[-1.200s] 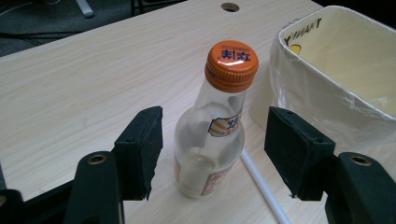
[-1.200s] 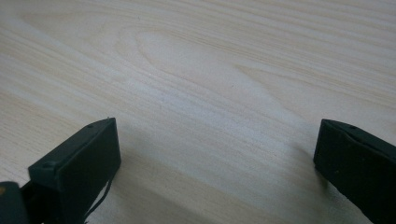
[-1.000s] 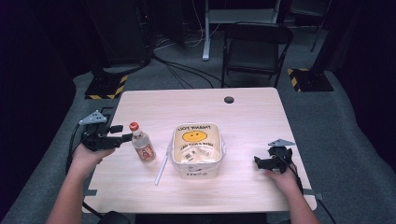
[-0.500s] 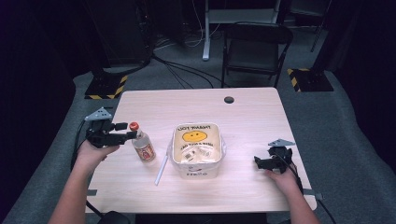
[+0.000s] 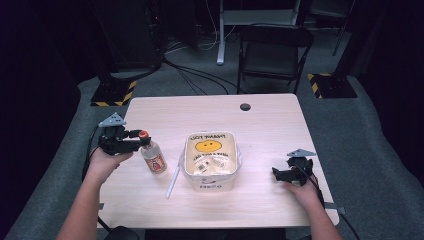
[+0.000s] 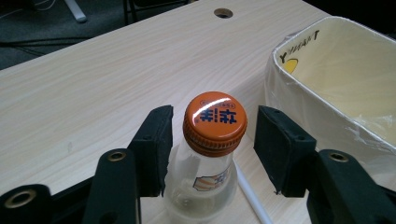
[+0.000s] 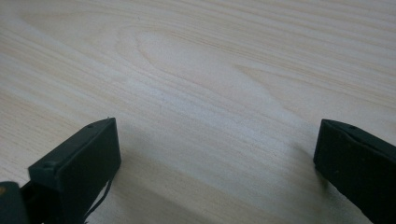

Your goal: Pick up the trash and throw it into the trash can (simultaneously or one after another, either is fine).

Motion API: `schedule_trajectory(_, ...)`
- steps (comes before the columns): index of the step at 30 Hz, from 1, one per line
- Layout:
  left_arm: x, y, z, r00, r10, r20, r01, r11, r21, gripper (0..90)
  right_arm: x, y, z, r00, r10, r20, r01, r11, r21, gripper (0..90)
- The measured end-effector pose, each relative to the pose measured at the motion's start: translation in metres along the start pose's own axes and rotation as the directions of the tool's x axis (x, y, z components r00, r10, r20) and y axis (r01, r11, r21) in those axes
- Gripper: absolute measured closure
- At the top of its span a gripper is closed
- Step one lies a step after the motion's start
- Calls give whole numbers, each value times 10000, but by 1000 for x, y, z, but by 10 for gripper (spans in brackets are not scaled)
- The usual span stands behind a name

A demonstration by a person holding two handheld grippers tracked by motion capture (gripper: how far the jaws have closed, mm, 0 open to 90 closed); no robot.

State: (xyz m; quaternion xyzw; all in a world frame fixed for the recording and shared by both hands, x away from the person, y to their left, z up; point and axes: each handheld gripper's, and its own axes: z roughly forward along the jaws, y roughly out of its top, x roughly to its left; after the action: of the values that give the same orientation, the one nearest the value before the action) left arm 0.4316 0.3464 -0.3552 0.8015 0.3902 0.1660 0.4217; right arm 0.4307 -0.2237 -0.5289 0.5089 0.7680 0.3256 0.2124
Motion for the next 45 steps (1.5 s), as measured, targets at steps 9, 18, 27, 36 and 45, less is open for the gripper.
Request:
schedule_trajectory(9, 0, 0, 5, 9998, 73, -164, -71, 9999, 72, 588, 0, 0, 0, 10000, -2, 0, 2, 10000, -1, 0)
schedule_trajectory(18, -3, 3, 5, 9985, 332, -447, -328, 9994, 86, 623, 0, 0, 0, 10000, -1, -1, 1, 10000, -2, 0)
schedule_trajectory(27, -4, 5, 4, 9976, 408, -565, -398, 9990, 179, 626, 0, 0, 0, 10000, -7, 8, 7, 10000, -4, 0)
schedule_trajectory(36, -10, 16, -8, 9959, 658, -623, -652, 9978, 110, 626, 0, 0, 0, 10000, -12, 0, 12, 10000, -5, 0)
schedule_trajectory(45, -20, 29, -17, 9932, 1023, -552, -1013, 9946, 209, 626, 0, 0, 0, 10000, 3, 4, -3, 10000, 2, 0)
